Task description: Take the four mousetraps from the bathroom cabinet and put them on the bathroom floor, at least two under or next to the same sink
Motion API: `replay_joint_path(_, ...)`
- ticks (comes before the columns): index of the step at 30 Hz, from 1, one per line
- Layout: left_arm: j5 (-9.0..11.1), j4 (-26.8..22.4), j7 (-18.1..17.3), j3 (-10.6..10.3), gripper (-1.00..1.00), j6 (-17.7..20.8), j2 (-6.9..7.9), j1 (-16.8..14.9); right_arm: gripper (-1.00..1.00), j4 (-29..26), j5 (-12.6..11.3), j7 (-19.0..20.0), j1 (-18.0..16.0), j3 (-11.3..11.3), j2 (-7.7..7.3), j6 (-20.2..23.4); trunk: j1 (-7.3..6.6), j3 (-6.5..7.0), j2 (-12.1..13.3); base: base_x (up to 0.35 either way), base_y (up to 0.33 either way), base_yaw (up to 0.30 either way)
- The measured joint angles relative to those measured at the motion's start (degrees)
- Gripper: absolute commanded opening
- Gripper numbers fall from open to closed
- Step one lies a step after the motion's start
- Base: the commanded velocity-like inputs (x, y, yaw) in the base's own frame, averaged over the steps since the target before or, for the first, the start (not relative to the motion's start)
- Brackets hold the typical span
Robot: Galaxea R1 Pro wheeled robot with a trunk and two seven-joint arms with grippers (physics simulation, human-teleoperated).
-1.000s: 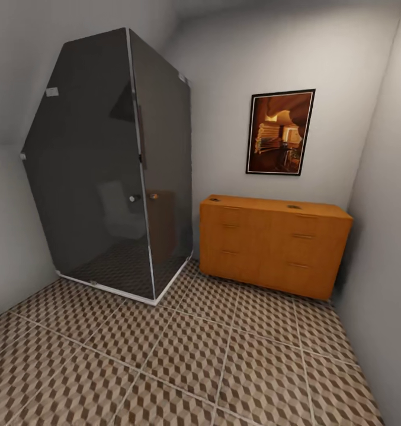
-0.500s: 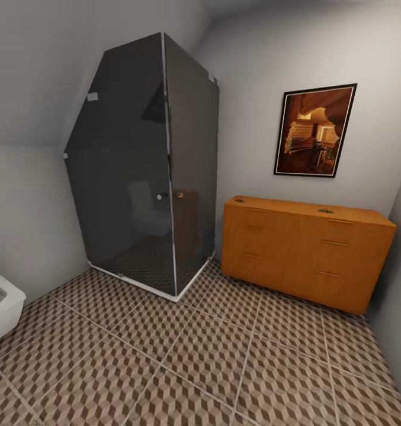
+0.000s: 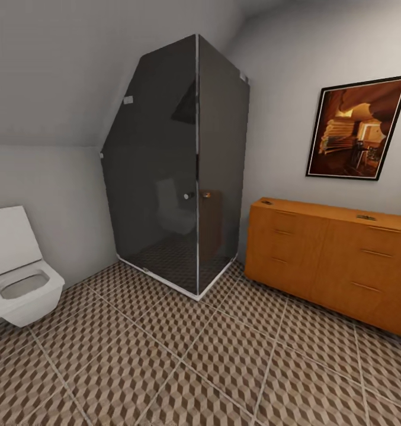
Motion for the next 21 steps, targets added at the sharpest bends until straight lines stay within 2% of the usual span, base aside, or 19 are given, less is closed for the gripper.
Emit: replay_joint_path(21, 0.00, 0.00, -0.04, 0.02, -1.00, 0.00, 0.03, 0.00, -1.00, 0.00, 0.44, 0.42, 0.00, -0.07, 0.16, 0.28, 0.00, 0.00, 0.00, 0.000, 0.000, 0.286)
